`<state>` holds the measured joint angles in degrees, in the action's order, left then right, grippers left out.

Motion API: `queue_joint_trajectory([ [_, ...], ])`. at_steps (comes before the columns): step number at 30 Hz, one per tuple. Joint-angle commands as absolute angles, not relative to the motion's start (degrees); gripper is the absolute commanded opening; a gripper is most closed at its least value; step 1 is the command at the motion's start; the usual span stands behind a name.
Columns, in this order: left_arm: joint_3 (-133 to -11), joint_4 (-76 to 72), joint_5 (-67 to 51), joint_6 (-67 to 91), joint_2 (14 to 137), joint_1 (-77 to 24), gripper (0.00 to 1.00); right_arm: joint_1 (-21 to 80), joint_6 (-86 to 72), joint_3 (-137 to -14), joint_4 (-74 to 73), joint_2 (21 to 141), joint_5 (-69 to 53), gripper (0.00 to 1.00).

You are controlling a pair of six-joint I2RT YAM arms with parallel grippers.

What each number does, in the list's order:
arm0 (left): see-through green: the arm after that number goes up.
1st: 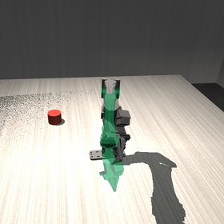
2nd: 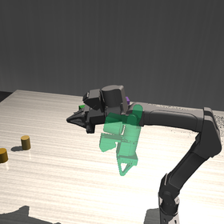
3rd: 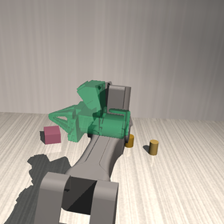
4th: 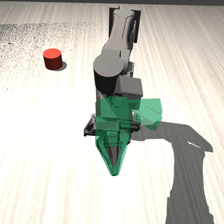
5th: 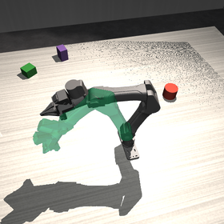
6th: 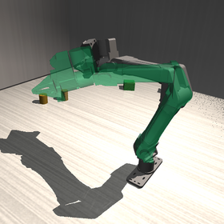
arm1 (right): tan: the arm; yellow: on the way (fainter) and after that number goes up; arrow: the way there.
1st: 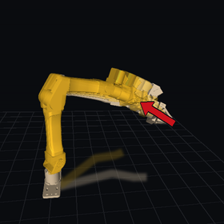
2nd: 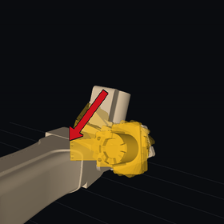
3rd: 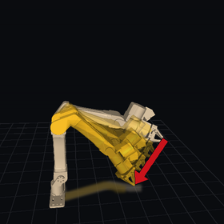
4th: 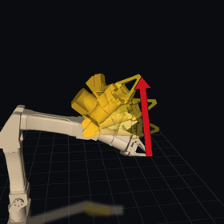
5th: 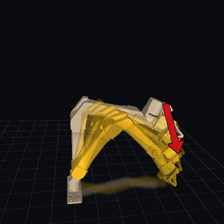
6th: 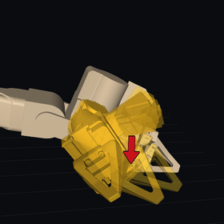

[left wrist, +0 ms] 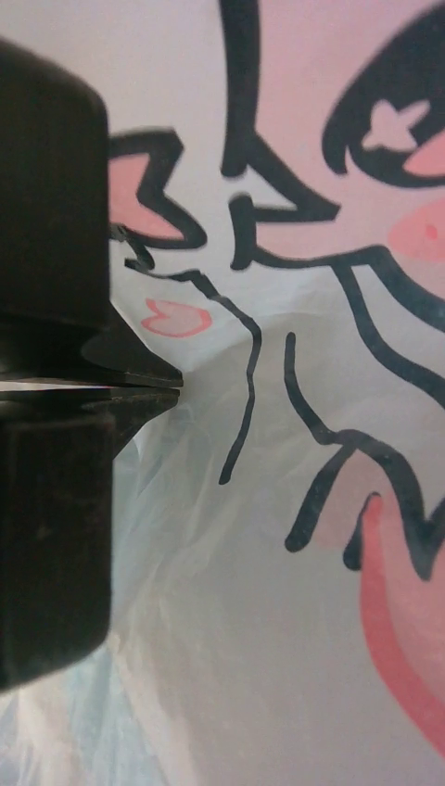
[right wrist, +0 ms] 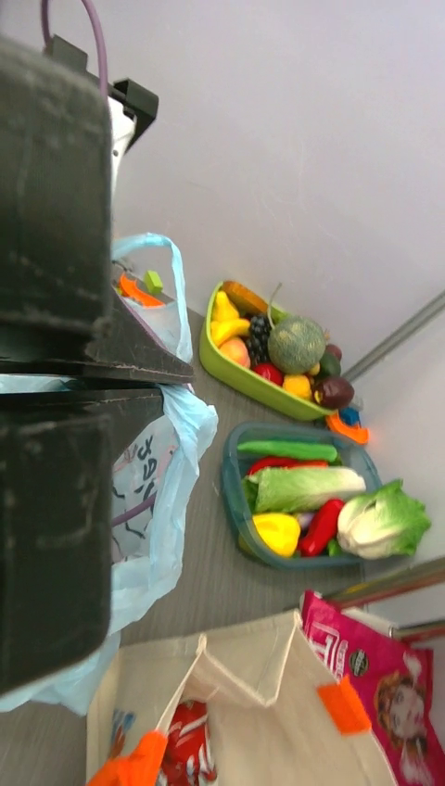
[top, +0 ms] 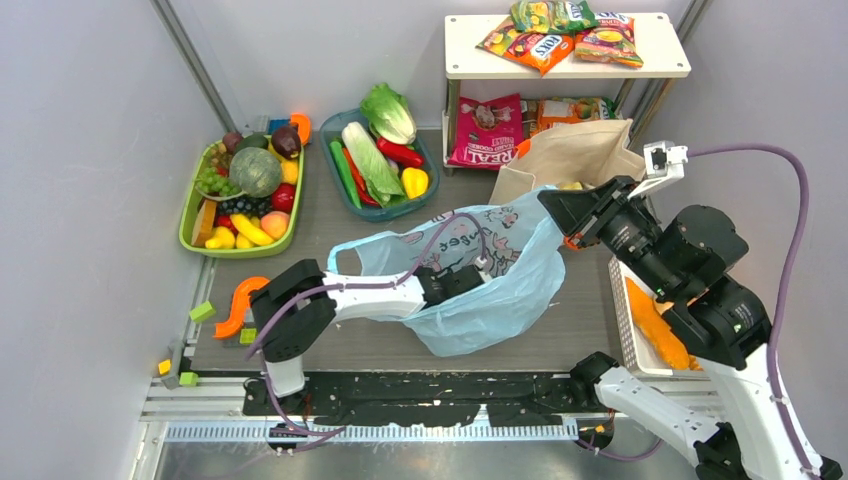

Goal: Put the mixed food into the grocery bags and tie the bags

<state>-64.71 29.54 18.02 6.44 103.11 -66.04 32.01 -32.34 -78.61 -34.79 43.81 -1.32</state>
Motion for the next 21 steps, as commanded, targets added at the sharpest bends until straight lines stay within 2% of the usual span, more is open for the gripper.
queue_joint_trajectory([
  [1,-70.5,35.4,20.0,4.3,106.5,-66.3,0.00,31.7,-30.3,-83.3,-37.1,43.1,6.5,0.05],
  [12,-74.9,46.4,24.5,4.6,111.1,-66.2,0.00,31.7,-25.4,-99.8,-44.2,46.7,13.7,0.05],
  [17,-75.3,48.2,28.6,5.2,107.1,-66.2,0.00,31.7,-25.6,-98.5,-44.3,46.8,13.7,0.05],
  [19,-75.6,47.4,26.3,4.8,101.4,-66.2,0.04,31.7,-26.3,-94.4,-43.5,46.0,13.5,0.05],
  [21,-77.2,47.4,23.6,4.2,96.9,-66.2,0.14,31.7,-27.4,-89.1,-41.9,44.7,12.5,0.05],
])
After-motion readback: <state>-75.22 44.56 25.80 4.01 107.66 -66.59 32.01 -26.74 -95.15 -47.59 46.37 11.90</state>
